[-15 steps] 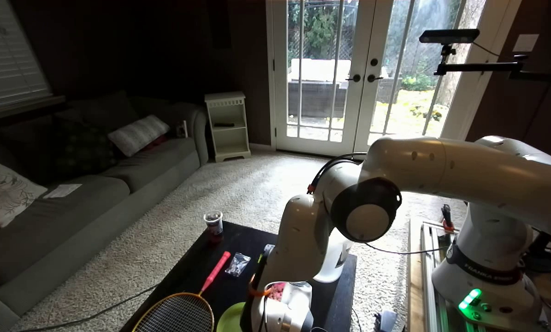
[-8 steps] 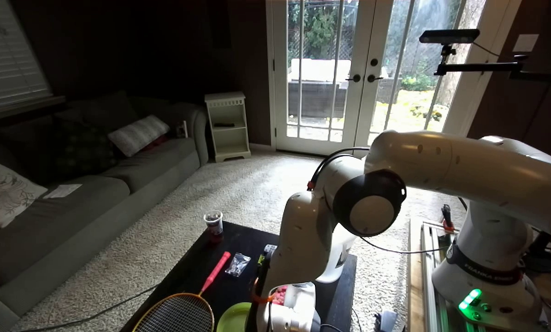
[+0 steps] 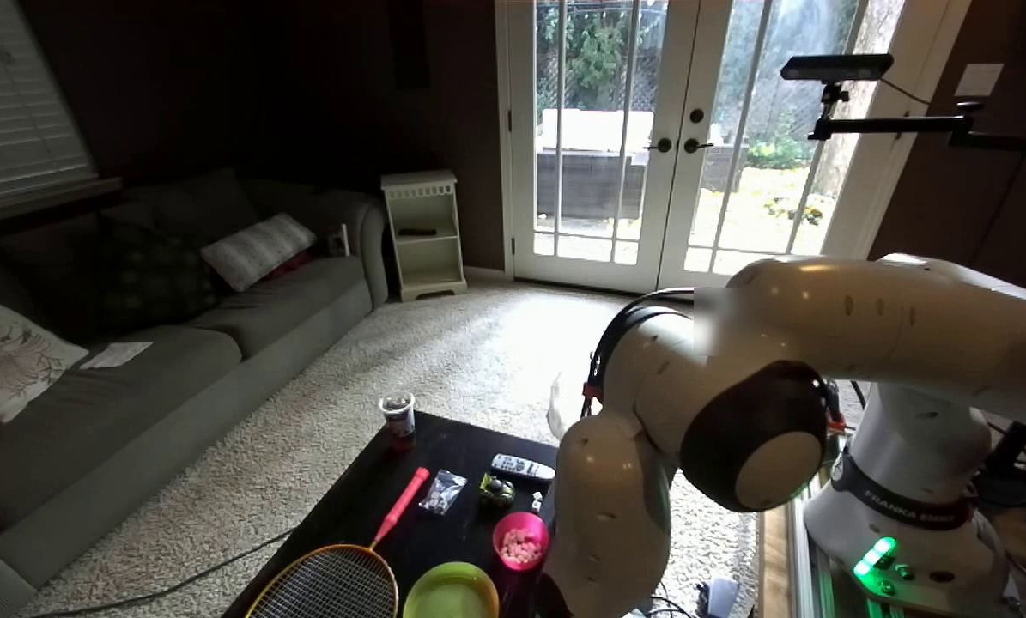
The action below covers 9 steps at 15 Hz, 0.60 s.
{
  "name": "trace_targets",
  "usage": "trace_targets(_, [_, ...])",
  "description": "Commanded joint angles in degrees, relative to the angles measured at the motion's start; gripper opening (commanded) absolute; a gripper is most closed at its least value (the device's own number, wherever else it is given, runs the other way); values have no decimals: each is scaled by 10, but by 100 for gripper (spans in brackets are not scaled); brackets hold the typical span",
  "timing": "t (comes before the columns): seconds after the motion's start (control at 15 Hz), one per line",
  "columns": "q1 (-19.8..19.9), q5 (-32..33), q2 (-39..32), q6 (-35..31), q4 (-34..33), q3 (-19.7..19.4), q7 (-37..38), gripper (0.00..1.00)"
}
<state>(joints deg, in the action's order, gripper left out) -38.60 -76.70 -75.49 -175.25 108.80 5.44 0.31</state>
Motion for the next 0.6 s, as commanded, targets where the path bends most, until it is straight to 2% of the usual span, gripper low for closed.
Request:
trace_targets(0.0, [-99,56,4,9,3,-64,111,8])
trace_targets(0.2, [-166,70,-7,6,-10,-112,170,8])
trace_targets(0.53, [-286,118,-40,49,-17,-211,294,8])
